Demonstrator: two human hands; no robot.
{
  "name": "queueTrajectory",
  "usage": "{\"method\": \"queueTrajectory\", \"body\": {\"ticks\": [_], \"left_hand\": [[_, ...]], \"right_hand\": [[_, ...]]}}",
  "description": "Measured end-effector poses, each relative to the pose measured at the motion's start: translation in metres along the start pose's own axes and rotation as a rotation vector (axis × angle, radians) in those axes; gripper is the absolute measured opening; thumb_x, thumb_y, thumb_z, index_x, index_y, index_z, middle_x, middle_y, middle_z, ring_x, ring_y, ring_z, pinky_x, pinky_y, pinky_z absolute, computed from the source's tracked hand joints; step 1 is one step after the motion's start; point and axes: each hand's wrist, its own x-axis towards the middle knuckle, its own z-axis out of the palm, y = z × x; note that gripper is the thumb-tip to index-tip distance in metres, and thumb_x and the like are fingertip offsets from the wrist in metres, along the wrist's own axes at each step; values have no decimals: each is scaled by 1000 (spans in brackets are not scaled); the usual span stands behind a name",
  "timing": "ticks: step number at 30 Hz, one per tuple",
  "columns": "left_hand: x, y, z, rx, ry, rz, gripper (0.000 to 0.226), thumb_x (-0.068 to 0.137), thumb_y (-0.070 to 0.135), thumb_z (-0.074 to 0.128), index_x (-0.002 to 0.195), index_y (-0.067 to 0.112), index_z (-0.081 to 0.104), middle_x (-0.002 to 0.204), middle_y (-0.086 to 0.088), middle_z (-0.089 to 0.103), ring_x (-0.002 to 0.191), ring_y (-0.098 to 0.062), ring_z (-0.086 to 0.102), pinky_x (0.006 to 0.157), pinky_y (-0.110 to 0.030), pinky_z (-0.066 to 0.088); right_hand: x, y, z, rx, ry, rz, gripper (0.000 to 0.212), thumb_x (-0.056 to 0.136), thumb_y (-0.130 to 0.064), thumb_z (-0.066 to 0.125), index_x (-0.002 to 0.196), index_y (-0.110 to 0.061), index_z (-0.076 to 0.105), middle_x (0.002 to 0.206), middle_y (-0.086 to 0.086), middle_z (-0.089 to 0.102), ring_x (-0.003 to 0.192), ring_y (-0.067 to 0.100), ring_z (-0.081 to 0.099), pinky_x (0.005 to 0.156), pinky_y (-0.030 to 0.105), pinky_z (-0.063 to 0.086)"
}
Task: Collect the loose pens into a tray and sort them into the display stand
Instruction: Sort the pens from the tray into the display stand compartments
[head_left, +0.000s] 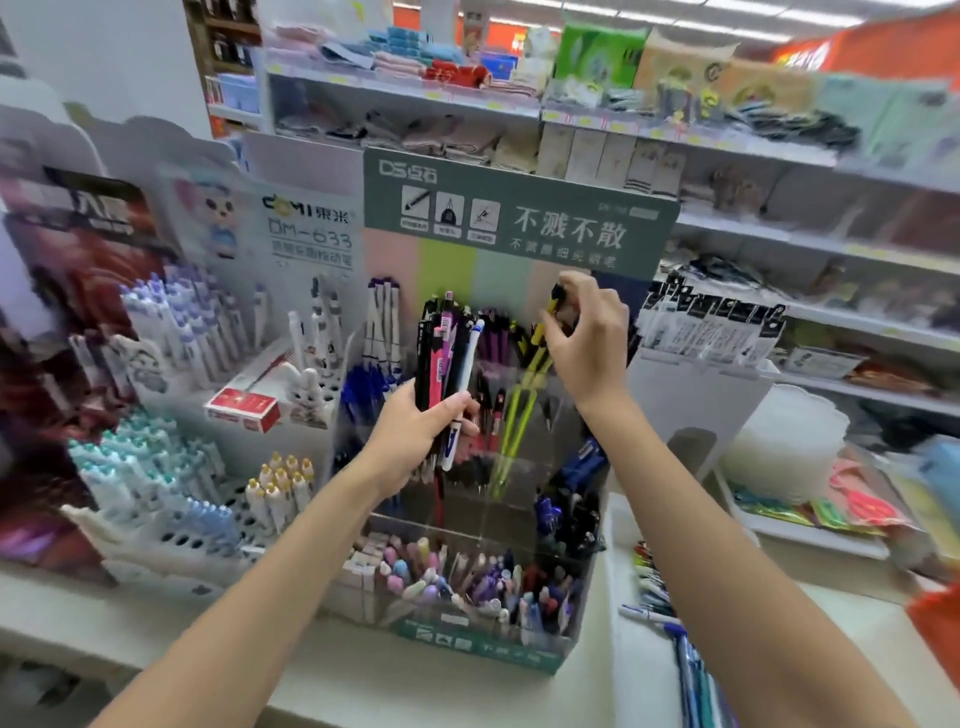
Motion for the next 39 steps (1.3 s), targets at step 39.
{"method": "queueTrajectory", "body": {"ticks": [39], "left_hand": [[2,-27,-75,-191,91,-75,14,98,14,59,107,5,63,103,-14,74,74,-14,71,68,-27,59]], "right_hand": [[-46,-90,36,293,-252,3,30,89,-5,66,116,-8,53,80,-1,61,69,13,61,66,25,54]]}}
